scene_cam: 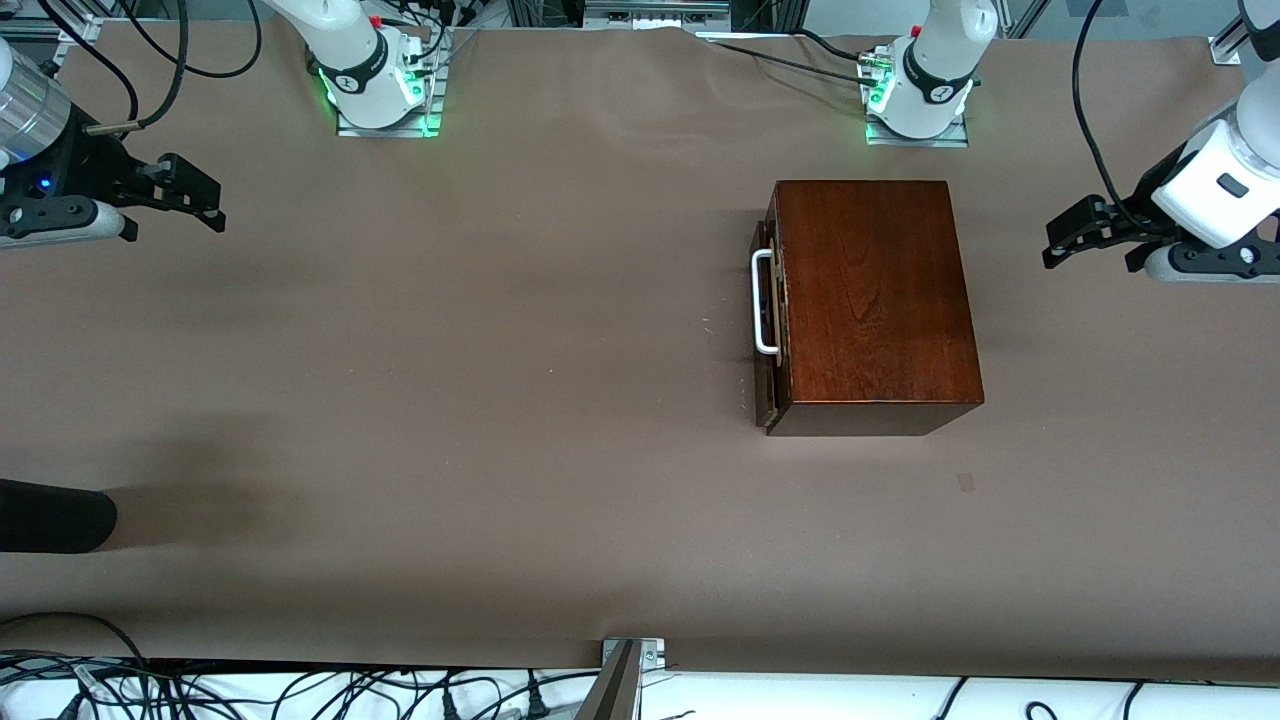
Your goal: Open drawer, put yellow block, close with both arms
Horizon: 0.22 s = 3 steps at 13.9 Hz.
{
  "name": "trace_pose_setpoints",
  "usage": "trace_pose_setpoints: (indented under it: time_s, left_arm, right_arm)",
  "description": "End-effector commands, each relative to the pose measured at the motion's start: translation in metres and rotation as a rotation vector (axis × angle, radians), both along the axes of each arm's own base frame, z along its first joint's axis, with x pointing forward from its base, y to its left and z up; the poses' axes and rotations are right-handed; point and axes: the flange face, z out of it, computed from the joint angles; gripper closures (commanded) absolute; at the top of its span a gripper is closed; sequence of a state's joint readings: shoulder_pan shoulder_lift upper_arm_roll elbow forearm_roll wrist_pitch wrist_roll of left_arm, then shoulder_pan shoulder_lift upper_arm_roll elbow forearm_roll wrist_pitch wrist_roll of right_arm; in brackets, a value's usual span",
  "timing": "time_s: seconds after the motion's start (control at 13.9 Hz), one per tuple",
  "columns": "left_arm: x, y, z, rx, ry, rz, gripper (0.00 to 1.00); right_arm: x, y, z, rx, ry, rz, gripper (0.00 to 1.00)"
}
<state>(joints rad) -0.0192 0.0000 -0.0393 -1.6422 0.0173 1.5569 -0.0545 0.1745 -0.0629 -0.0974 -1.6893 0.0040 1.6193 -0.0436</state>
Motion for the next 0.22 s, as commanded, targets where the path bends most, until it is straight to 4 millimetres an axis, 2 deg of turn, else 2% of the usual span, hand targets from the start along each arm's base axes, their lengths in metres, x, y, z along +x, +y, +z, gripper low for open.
trace_pose_setpoints:
  time_s: [0.0,0.14]
  left_arm:
    - [0.0054,-0.0036,0.0073,-0.009,0.006,0.006,0.00]
    - [0.0060,-0.0037,0.0079,-0.011,0.004,0.009,0.00]
  right_arm:
    - [0.0003,-0.0018,0.0044,-0.010,0.007,-0.004,0.00]
    - [0.0004,-0.0026,0.0052,-0.010,0.006,-0.005,0.00]
